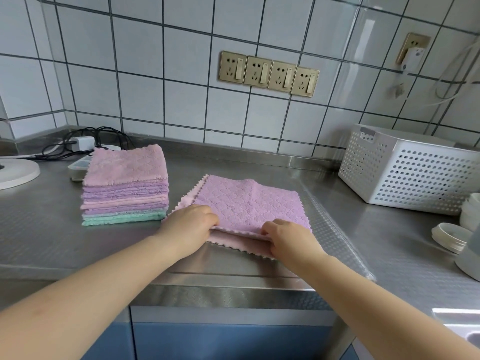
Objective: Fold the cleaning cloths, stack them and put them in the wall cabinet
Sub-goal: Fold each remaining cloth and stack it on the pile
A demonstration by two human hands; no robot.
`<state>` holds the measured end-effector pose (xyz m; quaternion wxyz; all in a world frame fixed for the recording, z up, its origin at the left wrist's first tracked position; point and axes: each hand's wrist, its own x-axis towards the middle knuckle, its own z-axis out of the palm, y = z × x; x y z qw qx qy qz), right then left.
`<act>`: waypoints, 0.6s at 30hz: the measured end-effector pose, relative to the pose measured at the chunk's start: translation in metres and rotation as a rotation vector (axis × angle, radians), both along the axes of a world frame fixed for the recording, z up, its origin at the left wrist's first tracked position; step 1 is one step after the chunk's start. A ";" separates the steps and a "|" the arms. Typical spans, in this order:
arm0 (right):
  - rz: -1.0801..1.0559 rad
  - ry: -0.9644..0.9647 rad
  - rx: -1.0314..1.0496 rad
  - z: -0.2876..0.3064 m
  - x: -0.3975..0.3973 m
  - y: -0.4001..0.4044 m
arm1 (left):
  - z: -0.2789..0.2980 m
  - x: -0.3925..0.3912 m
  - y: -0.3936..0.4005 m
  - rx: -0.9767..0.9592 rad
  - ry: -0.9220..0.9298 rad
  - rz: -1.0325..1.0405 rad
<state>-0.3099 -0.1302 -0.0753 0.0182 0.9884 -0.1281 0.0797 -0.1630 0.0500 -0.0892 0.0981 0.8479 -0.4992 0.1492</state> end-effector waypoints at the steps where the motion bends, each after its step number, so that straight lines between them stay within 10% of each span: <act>1: -0.009 -0.016 -0.022 -0.002 -0.005 -0.005 | 0.000 0.004 0.005 -0.006 -0.010 0.022; 18: -0.194 -0.683 0.338 0.079 -0.023 -0.058 | 0.090 0.025 -0.009 -0.534 0.134 0.077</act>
